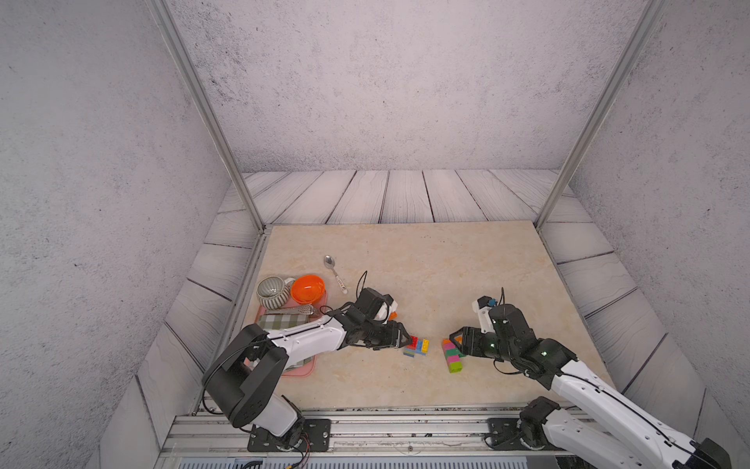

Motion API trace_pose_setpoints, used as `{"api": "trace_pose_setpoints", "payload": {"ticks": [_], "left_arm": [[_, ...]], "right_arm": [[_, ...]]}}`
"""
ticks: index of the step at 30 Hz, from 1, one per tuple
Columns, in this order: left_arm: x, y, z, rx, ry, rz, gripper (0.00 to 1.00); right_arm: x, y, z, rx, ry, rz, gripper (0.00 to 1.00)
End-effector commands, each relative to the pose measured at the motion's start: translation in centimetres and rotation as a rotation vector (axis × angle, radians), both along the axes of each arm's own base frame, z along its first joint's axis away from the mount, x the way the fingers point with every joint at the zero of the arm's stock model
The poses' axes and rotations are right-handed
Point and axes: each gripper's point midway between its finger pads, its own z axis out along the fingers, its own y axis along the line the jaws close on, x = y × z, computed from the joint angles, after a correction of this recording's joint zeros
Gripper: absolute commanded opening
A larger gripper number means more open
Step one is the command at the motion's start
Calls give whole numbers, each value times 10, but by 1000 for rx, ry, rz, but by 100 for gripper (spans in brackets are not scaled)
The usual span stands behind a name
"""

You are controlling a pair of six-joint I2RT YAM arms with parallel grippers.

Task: Assemble the letter p with lego
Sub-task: Adjust the lego brick at the center of the board.

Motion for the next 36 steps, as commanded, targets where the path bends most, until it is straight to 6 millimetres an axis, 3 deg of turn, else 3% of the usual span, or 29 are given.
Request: {"api": "trace_pose_setpoints", "payload": {"ticks": [1,6,14,22,30,36], "left_arm": [[-3,16,-3,85,14,16,65],[2,14,16,87,-23,5,71],[9,15,14,118,-40,8,74],[58,69,27,485,-257,98,89],[108,75,4,666,-262,30,94],[117,56,-27,694,-203,-117,90]], "right_arm": [[6,6,15,30,-32,8,65],[7,7,15,33,-32,12,66],[7,7,16,29,-33,20,67],[9,10,18,15,-40,44,69],[11,12,15,6,-30,57,69],[11,12,13,1,-28,57,70]]}}
